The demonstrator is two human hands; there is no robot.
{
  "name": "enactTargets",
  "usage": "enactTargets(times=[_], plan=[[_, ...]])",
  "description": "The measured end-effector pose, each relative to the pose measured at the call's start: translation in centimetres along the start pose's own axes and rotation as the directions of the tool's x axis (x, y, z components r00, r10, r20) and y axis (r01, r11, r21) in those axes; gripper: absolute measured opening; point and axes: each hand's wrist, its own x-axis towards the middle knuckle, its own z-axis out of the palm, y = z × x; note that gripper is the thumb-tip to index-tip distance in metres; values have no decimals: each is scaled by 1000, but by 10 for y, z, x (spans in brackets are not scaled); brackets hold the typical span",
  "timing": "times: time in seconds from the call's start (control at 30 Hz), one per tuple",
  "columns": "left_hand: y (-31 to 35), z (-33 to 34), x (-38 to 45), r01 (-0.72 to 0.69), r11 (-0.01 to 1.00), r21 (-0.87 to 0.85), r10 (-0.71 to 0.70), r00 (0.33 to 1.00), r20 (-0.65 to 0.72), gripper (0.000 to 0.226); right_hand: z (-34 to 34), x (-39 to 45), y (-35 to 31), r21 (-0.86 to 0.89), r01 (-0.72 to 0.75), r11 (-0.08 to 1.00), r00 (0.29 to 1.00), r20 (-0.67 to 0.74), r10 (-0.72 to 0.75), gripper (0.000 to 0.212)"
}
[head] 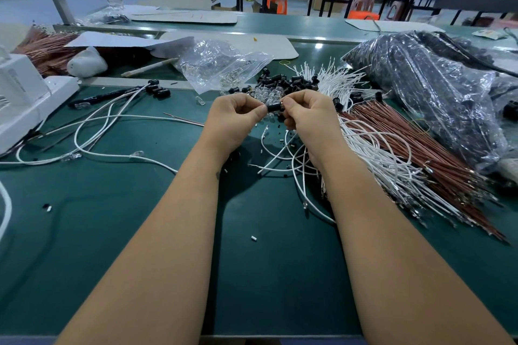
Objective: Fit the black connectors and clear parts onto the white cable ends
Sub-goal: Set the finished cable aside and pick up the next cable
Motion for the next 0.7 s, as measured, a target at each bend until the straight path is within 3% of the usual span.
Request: enactTargets(times=[0.3, 0.7], plan=[[4, -1, -3, -1, 1000, -17, 1, 1000, 0, 4, -2, -2, -5, 109, -98, 989, 995, -2, 99, 18], [4, -3, -3, -18, 1000, -20, 17, 999, -47, 1, -2, -4, -5, 169, -113, 979, 992, -31, 119, 13]])
